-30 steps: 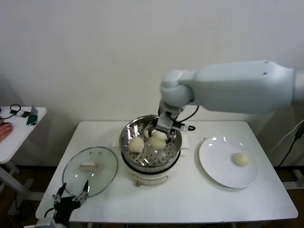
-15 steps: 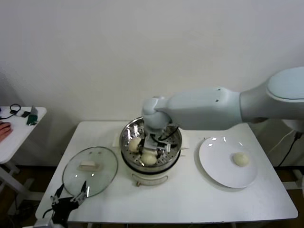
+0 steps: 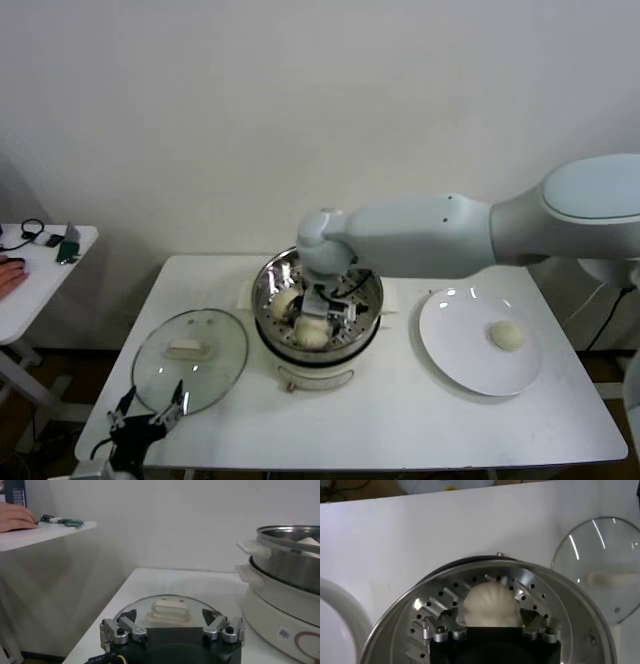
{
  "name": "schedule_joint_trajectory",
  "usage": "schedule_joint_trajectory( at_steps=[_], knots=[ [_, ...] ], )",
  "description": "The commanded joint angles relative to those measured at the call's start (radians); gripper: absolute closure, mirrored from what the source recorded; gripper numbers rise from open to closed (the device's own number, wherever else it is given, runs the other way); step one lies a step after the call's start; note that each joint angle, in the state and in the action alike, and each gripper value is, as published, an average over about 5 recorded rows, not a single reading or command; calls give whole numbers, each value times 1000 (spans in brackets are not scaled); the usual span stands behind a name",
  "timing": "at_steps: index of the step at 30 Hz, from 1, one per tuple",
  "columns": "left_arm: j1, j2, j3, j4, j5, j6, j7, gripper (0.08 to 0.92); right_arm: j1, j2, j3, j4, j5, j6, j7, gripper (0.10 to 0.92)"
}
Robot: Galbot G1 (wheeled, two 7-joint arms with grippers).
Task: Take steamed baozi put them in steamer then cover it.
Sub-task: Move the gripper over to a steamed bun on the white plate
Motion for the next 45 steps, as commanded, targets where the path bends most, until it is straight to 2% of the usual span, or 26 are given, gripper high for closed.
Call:
schedule_joint_trajectory(
  at_steps=[1, 4, 7, 14, 19, 30, 45],
  knots=[
    [3, 5, 1, -1, 0, 1, 1, 177, 210, -186, -90, -41, 255, -35, -145, 203],
    [0, 10, 1, 2, -2, 0, 1, 177, 289, -306, -186, -78, 358, -108, -154, 202],
    [-7, 14, 1, 6, -5, 1, 2, 177, 316, -414, -258, -122, 380, -177, -128, 203],
    [-20, 13, 4, 7, -3, 6, 5, 177, 165, -650, -254, -229, 210, -241, -97, 203],
    [-23, 5, 2, 12, -1, 6, 5, 177, -17, -741, -124, -279, 100, -252, -75, 203],
    [-7, -13, 2, 16, 13, 0, 5, 177, -395, -734, 240, -456, -11, -243, -39, 203],
    [13, -25, -4, 18, 25, -3, 3, 177, -575, -623, 416, -606, -38, -190, -65, 203]
  ],
)
